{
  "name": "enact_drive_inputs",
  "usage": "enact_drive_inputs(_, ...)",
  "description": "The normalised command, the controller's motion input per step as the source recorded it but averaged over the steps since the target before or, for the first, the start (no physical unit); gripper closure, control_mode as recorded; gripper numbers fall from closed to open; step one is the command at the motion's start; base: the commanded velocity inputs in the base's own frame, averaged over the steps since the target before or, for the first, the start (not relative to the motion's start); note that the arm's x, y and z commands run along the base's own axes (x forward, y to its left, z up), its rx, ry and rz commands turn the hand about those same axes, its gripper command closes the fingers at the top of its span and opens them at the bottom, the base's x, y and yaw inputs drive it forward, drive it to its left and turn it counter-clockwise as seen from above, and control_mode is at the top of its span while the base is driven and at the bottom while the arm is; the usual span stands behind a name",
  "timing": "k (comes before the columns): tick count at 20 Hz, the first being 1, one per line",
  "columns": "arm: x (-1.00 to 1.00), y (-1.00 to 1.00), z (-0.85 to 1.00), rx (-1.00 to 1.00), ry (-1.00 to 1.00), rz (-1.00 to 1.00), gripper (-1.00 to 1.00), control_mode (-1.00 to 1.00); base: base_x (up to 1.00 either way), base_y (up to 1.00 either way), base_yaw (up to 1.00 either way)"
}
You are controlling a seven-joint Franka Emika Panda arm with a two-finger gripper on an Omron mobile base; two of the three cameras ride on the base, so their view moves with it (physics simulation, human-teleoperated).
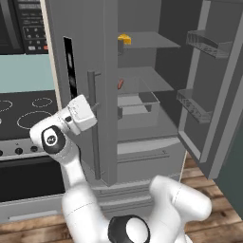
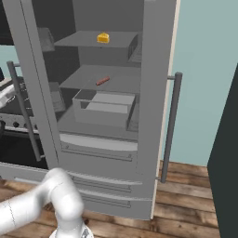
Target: Retrieve the sausage and cheese from the fridge and place them on the cutting board on the counter.
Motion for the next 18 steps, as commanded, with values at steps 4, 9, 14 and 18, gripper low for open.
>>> enact_drive_inputs(4,0.01,-0.01,-0.31,0.05,-0.01,-0.21,-1.00,-1.00,0.00,0.00,0.00)
enact_drive_inputs(9,-0.01,0.00,-0.20,0.25,-0.18,0.03,-1.00,-1.00,0.00,0.00,0.00)
enact_drive_inputs(14,-0.18,0.01,-0.01,0.20,-0.21,0.42,-1.00,-1.00,0.00,0.00,0.00)
enact_drive_inputs(18,-0.12,0.08,0.00,0.07,-0.01,0.48,-1.00,-1.00,0.00,0.00,0.00)
